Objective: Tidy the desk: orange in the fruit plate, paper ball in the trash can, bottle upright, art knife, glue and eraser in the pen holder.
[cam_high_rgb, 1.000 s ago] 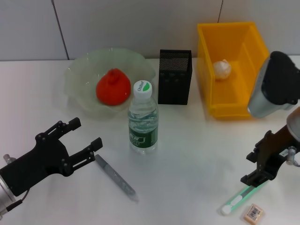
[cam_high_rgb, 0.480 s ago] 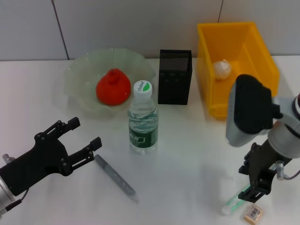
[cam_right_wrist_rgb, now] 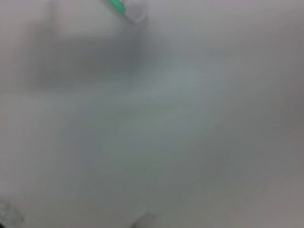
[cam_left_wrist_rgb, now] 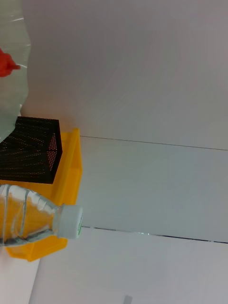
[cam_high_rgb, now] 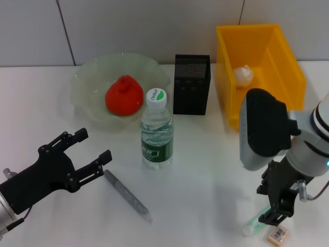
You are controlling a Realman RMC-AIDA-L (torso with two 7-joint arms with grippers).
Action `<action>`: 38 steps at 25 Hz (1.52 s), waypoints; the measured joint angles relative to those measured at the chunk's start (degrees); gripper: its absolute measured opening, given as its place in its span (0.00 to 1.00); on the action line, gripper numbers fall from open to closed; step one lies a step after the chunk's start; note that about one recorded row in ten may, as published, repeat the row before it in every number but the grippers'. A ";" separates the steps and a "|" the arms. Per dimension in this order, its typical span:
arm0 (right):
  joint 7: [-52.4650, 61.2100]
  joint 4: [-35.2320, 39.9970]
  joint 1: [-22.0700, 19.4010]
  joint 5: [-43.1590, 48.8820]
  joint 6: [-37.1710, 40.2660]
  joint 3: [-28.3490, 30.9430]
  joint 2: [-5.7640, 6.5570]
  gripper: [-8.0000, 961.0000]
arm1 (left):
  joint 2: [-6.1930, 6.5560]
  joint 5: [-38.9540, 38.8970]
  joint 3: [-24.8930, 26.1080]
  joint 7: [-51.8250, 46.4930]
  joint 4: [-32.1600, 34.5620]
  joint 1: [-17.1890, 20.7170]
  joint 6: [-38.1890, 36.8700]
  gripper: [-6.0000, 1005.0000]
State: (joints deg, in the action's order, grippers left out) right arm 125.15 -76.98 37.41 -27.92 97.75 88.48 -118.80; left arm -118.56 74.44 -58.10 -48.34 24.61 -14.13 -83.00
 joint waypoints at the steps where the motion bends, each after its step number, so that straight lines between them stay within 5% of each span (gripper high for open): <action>1: -0.04 0.01 -0.01 0.01 0.11 -0.40 -0.03 0.65 | 0.00 0.00 0.00 0.00 0.00 0.00 0.03 0.82; 38: -0.40 -0.30 -0.96 1.42 -1.81 -7.27 -0.27 0.48 | 0.00 0.01 0.00 0.09 0.00 0.41 -0.26 0.82</action>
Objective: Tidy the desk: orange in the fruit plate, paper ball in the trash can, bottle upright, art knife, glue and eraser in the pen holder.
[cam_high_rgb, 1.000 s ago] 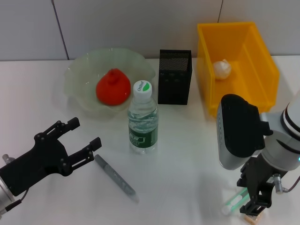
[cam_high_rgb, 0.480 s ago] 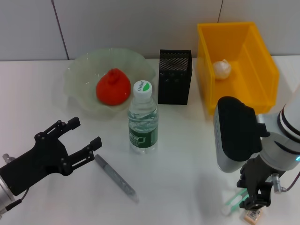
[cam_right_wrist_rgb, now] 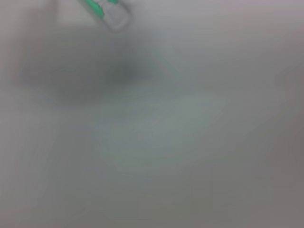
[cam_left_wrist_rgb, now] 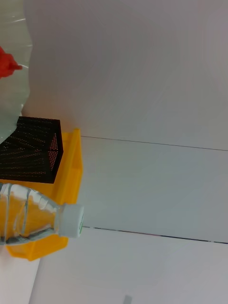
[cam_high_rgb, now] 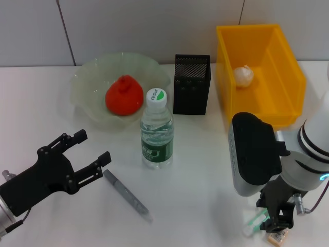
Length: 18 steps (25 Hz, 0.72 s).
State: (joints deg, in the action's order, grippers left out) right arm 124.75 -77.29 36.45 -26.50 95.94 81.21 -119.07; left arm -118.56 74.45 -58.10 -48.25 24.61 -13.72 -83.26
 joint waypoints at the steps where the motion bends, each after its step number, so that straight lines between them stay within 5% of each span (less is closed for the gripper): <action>1: 0.01 -0.02 -0.03 -0.04 -0.10 0.00 0.00 0.48 | 0.00 0.00 0.00 0.00 0.00 0.01 0.00 0.82; 18: -0.04 0.86 -0.24 -0.93 -0.67 -0.09 -0.20 0.47 | 0.00 0.00 0.00 0.00 0.16 0.01 -0.42 0.82</action>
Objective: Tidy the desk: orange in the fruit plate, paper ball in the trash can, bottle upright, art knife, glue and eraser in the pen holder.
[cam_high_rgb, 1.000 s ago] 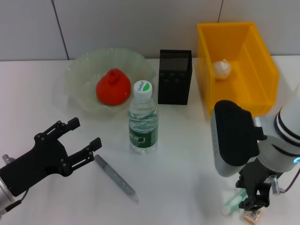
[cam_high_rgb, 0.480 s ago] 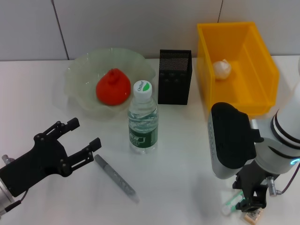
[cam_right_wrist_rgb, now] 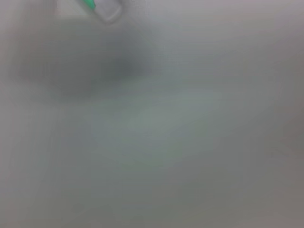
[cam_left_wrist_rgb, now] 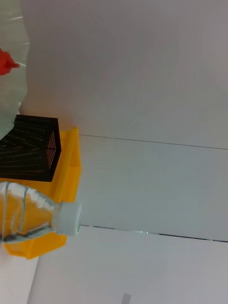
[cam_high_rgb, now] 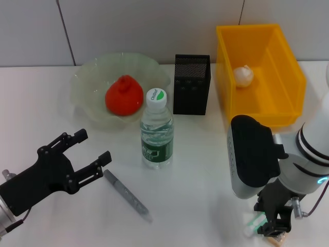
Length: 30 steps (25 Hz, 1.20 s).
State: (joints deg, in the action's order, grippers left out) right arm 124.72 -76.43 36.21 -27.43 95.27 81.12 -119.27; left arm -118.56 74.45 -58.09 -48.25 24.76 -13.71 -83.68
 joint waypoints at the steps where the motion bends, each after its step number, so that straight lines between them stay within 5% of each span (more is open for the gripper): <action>1: 0.00 0.13 0.00 0.00 0.00 -0.03 0.00 0.47 | 0.00 0.00 0.00 0.00 0.02 0.00 -0.04 0.82; 30: 0.67 1.64 0.45 0.72 -3.04 -0.88 0.00 0.30 | 0.00 0.00 0.08 0.00 0.29 -0.35 -0.37 0.82</action>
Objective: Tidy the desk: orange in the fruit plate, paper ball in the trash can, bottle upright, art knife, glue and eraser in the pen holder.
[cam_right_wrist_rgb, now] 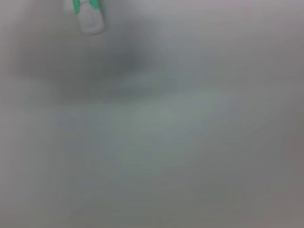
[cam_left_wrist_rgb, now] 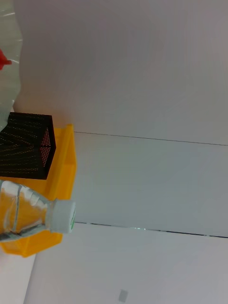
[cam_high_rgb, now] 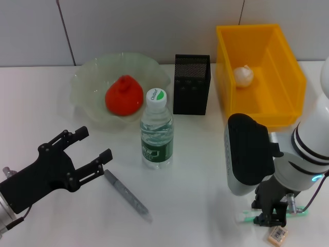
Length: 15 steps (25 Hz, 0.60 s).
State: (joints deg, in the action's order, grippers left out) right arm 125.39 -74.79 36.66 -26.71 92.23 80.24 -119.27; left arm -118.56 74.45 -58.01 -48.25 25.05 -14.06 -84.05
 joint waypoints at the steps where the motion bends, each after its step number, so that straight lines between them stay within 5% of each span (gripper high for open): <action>1: 0.01 0.00 0.07 0.00 -0.01 0.00 0.00 0.29 | 0.00 0.00 0.00 0.00 0.00 0.00 0.00 0.82; 15: 0.03 0.75 0.39 0.52 -0.62 0.01 0.01 0.20 | 0.02 -0.02 0.00 0.00 0.12 -0.14 -0.06 0.82</action>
State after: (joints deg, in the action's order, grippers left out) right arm 125.42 -74.04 37.05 -26.19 91.61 80.25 -119.26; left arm -118.54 74.43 -58.01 -48.25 25.17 -14.19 -84.11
